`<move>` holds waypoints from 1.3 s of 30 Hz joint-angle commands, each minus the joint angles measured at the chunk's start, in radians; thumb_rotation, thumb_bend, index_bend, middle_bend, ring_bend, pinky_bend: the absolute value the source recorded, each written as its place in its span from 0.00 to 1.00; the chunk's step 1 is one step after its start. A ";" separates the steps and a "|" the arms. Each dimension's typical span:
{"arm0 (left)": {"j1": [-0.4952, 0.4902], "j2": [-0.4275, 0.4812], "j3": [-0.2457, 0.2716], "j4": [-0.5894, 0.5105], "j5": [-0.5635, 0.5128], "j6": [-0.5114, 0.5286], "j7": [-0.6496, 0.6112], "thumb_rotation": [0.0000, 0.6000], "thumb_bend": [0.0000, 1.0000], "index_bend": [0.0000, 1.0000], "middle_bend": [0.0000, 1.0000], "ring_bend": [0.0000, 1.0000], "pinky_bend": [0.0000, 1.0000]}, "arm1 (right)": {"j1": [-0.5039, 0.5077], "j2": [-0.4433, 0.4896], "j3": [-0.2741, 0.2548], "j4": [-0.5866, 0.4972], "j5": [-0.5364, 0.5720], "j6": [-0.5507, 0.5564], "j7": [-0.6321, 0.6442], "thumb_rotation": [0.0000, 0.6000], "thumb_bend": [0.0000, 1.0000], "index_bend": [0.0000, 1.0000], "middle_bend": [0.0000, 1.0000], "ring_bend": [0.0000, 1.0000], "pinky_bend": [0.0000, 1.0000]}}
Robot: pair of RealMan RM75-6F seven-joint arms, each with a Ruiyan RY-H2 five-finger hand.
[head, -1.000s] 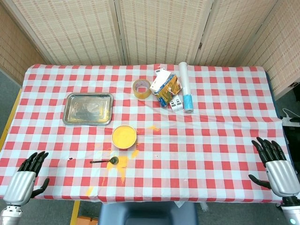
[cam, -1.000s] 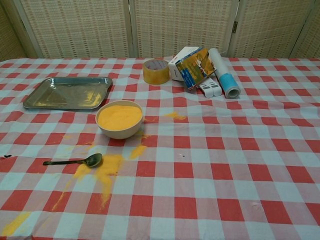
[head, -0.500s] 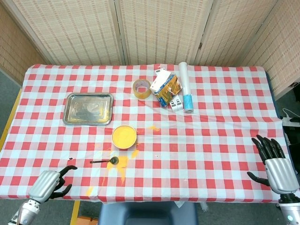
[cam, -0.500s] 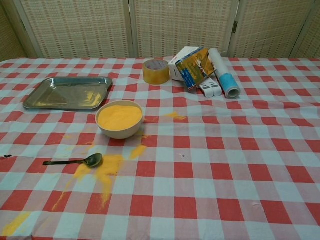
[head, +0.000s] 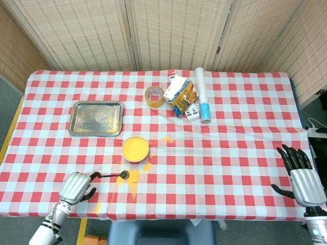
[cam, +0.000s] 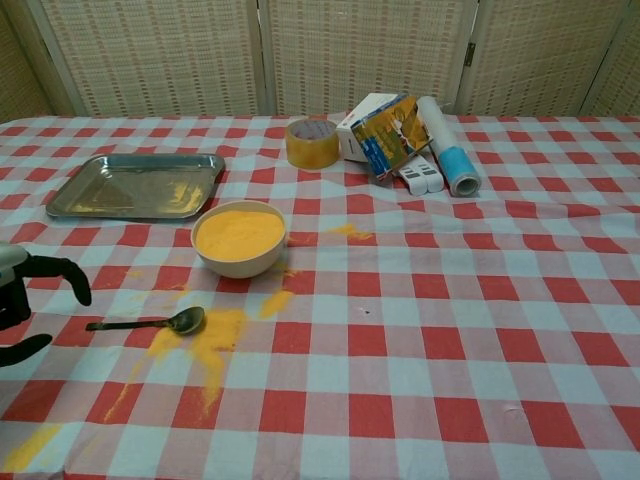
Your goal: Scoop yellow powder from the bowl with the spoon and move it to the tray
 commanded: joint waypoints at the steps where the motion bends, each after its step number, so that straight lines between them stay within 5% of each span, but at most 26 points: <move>1: -0.012 -0.057 -0.013 0.037 -0.015 0.015 0.055 1.00 0.42 0.37 1.00 1.00 1.00 | 0.000 0.000 0.001 0.001 0.001 -0.001 0.001 1.00 0.04 0.00 0.00 0.00 0.00; 6: -0.044 -0.170 -0.046 0.128 -0.062 -0.014 0.076 1.00 0.42 0.38 1.00 1.00 1.00 | 0.003 0.002 0.005 0.005 0.010 -0.004 0.016 1.00 0.04 0.00 0.00 0.00 0.00; 39: -0.100 -0.391 -0.053 0.356 -0.073 0.034 0.157 1.00 0.42 0.53 1.00 1.00 1.00 | -0.007 0.020 0.003 0.000 0.005 0.018 0.037 1.00 0.04 0.00 0.00 0.00 0.00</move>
